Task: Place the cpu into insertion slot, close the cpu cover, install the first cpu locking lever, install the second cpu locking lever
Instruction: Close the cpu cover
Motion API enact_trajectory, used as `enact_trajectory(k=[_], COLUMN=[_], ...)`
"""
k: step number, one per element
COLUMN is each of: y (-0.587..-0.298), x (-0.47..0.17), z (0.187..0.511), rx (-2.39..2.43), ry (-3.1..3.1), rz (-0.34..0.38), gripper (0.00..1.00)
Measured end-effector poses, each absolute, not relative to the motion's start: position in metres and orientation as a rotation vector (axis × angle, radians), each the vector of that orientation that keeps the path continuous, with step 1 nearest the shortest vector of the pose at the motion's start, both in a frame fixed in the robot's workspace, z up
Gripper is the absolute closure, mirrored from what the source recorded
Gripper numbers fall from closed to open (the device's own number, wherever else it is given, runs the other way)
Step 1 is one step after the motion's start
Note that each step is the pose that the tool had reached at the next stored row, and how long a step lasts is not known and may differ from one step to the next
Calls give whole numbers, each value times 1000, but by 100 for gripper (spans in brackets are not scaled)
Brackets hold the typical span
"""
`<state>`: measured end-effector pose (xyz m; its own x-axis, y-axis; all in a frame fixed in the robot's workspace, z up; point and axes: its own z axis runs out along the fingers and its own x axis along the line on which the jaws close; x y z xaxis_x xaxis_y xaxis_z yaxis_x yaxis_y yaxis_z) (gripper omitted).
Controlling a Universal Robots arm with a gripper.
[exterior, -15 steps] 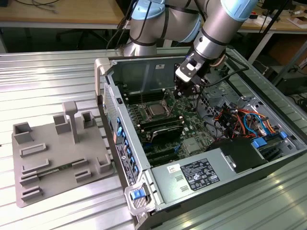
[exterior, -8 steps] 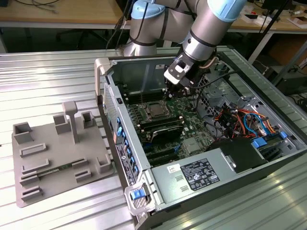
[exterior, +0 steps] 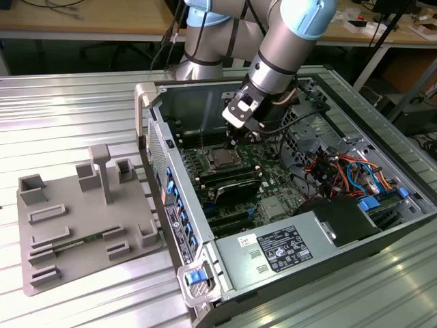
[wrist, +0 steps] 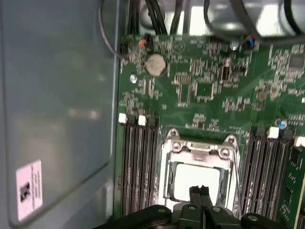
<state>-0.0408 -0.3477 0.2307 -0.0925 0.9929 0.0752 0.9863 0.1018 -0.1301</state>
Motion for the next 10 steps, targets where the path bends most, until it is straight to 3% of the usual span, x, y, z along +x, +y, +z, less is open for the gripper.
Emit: enact_trajectory(k=[10], y=[-349], x=[-56], z=[209], rx=[-2012], ry=[-2221], rz=[69], gripper=[89])
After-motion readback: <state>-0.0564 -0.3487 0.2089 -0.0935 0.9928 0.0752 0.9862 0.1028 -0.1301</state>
